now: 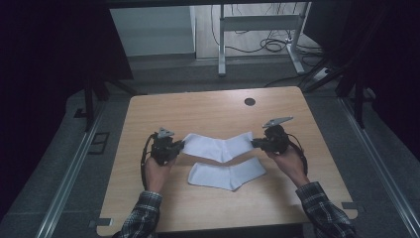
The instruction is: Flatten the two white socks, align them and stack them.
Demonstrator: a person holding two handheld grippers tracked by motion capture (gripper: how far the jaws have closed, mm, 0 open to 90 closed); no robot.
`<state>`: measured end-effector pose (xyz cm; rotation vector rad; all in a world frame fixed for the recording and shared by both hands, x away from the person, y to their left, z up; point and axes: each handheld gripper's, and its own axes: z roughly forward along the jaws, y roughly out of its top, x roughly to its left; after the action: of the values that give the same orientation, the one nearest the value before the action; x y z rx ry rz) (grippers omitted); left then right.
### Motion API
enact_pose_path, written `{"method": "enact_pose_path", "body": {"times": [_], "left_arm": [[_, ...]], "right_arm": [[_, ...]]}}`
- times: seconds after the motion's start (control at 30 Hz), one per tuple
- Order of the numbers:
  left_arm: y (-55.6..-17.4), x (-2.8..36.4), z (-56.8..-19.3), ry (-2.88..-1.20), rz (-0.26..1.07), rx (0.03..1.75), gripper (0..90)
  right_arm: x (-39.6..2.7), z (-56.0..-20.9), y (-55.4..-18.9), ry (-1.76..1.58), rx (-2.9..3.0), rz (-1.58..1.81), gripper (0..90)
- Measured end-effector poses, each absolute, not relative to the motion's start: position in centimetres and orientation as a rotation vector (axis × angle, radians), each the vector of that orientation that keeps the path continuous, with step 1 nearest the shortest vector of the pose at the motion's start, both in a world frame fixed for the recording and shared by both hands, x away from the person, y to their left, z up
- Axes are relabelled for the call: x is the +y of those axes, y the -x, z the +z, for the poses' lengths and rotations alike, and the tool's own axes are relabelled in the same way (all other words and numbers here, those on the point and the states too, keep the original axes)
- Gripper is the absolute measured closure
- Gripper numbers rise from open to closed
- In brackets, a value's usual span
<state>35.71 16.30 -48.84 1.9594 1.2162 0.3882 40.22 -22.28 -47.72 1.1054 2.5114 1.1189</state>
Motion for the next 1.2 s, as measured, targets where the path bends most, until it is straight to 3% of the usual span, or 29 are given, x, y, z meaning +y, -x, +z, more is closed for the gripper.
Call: {"method": "enact_pose_path", "body": {"times": [0.5,1.0,1.1,1.2], "left_arm": [[-29.8,14.3,-49.0,-2.035,0.357,1.109,85.1],[-28.5,13.3,-51.9,-2.121,0.37,1.124,83.8],[-28.5,13.2,-52.2,-2.133,0.403,1.132,78.7],[-28.5,13.1,-52.5,-2.148,0.441,1.148,64.8]], "right_arm": [[-24.9,-47.4,-35.0,-1.059,2.591,1.103,82.4],[-24.4,-49.9,-34.7,-1.053,2.648,0.995,81.4],[-24.3,-50.4,-34.9,-1.049,2.647,0.972,79.4],[-24.4,-50.9,-35.1,-1.057,2.645,0.956,73.3]]}}
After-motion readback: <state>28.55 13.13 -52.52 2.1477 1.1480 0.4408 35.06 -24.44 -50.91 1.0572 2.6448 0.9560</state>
